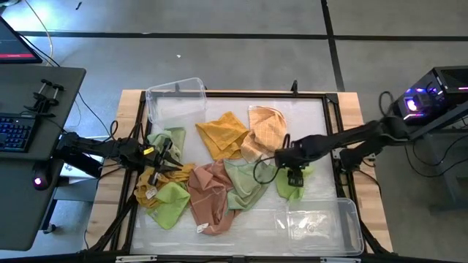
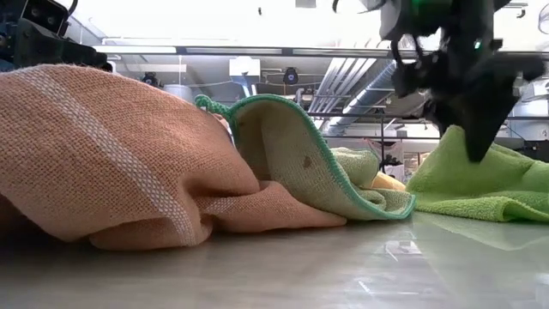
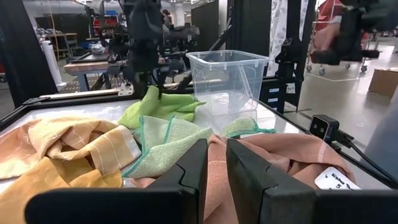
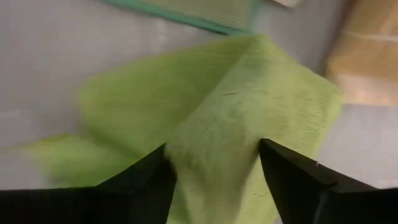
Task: Sort towels by color in basket
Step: Put the right light green microfiber towel into the bottom transparent bin
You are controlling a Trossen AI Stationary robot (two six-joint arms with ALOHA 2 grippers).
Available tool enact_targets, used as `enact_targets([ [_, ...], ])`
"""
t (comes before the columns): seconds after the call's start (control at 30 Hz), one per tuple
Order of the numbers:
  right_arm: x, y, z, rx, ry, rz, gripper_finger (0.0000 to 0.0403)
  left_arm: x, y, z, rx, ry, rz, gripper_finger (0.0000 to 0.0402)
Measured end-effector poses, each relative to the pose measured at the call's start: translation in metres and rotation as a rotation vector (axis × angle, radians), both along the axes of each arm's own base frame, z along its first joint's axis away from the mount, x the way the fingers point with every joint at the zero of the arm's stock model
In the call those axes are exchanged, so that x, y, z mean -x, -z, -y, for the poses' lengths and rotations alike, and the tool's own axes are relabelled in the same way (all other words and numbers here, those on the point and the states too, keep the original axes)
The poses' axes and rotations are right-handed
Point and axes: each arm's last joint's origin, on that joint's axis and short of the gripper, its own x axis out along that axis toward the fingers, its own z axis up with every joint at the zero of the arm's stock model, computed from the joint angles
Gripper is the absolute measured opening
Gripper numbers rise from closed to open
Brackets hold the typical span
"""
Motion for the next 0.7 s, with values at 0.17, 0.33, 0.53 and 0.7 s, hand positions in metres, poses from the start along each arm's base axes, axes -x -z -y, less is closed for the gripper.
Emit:
enact_targets([
  [0.17,-0.008,0.009,0.0,0.033,0.157,-0.022,0.0069,0.0,0.0,0.0,0.0,0.0,0.0,0.0046],
  [0.33,-0.011,-0.05,-0.011,-0.045,0.232,0.024,0.0019,0.0,0.0,0.0,0.0,0.0,0.0,0.0046],
  [0.53,0.0,-0.182,-0.038,-0.165,0.209,0.259,0.001,0.0,0.0,0.0,0.0,-0.001,0.0,0.0046],
  [0.7,0.033,-0.259,-0.065,-0.448,0.211,0.396,0.0005,0.0,0.0,0.0,0.0,-0.003,0.0,0.0046],
])
